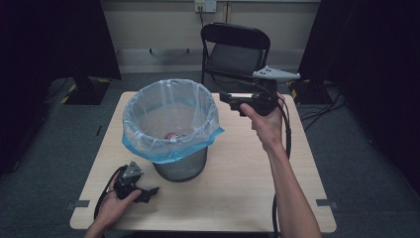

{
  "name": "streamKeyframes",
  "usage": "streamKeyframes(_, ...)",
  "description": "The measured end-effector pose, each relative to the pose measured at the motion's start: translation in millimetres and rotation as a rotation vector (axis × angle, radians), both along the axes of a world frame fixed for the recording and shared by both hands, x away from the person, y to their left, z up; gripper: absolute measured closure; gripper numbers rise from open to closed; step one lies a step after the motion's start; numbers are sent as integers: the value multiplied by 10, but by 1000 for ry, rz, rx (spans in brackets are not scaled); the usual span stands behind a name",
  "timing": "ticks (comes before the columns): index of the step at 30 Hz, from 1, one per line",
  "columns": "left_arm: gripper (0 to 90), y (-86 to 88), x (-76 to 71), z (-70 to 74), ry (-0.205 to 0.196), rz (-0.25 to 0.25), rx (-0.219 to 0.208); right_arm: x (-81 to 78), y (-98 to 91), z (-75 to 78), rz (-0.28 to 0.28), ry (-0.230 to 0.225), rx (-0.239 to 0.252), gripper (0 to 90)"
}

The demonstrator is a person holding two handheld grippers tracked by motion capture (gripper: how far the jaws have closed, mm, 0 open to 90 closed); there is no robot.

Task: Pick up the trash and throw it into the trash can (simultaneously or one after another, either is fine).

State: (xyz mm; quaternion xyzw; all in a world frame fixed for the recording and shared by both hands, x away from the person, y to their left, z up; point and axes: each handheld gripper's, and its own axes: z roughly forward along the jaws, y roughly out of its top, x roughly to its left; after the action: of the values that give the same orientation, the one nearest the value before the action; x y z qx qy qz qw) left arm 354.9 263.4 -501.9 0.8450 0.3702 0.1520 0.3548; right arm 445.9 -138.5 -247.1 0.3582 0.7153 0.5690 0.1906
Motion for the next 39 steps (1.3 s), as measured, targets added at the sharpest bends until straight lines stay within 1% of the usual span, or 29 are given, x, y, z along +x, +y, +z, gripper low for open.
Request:
streamKeyframes(1, 0, 0, 0, 0, 0, 1, 1, -16, -77, -12, -17, 1, 8, 197)
streamKeyframes(3, 0, 0, 0, 0, 0, 1, 1, -27, -113, -19, -25, 1, 12, 197)
streamKeyframes(5, 0, -2, -1, 0, 0, 2, 1, -53, -196, -45, -46, 7, 2, 197)
streamKeyframes(6, 0, -3, -1, 0, 0, 3, 0, -53, -196, -45, -46, 7, 2, 197)
streamKeyframes(7, 0, -3, -1, 0, 0, 3, 0, -67, -244, -64, -59, 12, -11, 195)
streamKeyframes(10, 0, -3, -1, 0, 0, 3, 0, -80, -291, -85, -65, 22, -1, 182)
streamKeyframes(11, 0, -3, -1, 0, 0, 4, 1, -92, -309, -96, -68, 25, -5, 170)
streamKeyframes(13, 0, -2, -1, 0, 0, 2, 0, -126, -355, -141, -106, 18, -29, 147)
streamKeyframes(14, 0, -2, -1, 0, 0, 2, 0, -126, -355, -141, -106, 18, -29, 147)
streamKeyframes(16, 0, -2, -1, 0, 0, 2, 0, -145, -401, -182, -137, 9, -23, 151)
streamKeyframes(17, 0, -2, -1, 0, 1, 2, -1, -157, -444, -228, -145, 16, -21, 150)
streamKeyframes(18, 0, -3, -1, 0, 0, 2, 0, -157, -444, -228, -145, 16, -21, 150)
streamKeyframes(19, 0, -3, -1, 0, 0, 3, 0, -175, -481, -269, -159, 26, -32, 150)
streamKeyframes(22, 0, -3, -1, 0, 1, 3, -1, -200, -525, -310, -168, 33, -41, 150)
streamKeyframes(23, 0, -3, -1, 0, 0, 3, 0, -229, -571, -350, -177, 39, -52, 150)
streamKeyframes(24, 0, -3, -1, 0, 1, 2, -1, -229, -571, -350, -177, 39, -52, 150)
streamKeyframes(26, 0, -3, -1, 1, 1, 4, 2, -261, -620, -389, -188, 41, -70, 150)
streamKeyframes(27, 0, -3, -1, 1, 1, 3, 3, -295, -665, -437, -190, 51, -71, 147)
streamKeyframes(29, 0, -3, -1, 1, 1, 4, 2, -309, -684, -467, -194, 57, -72, 146)
streamKeyframes(30, 0, -3, -1, 1, 1, 4, 2, -321, -701, -501, -200, 62, -82, 144)
streamKeyframes(31, 0, -3, -1, 1, 1, 4, 2, -338, -732, -575, -213, 73, -101, 140)
streamKeyframes(32, 0, -3, -1, 1, 1, 4, 2, -338, -732, -575, -213, 73, -101, 140)
streamKeyframes(34, 0, -3, -2, 1, 1, 4, 3, -353, -773, -648, -228, 91, -96, 141)
streamKeyframes(35, 0, -3, -2, 1, 0, 4, 3, -369, -813, -718, -241, 105, -91, 142)
streamKeyframes(36, 0, -3, -2, 1, 0, 4, 3, -369, -813, -718, -241, 105, -91, 142)
streamKeyframes(37, 0, -3, -2, 1, 0, 4, 3, -383, -846, -789, -252, 121, -97, 142)
streamKeyframes(38, 0, -3, -2, 1, 0, 4, 3, -383, -846, -789, -252, 121, -97, 142)
streamKeyframes(39, 0, -3, -2, 1, 0, 4, 3, -403, -881, -855, -265, 134, -102, 142)
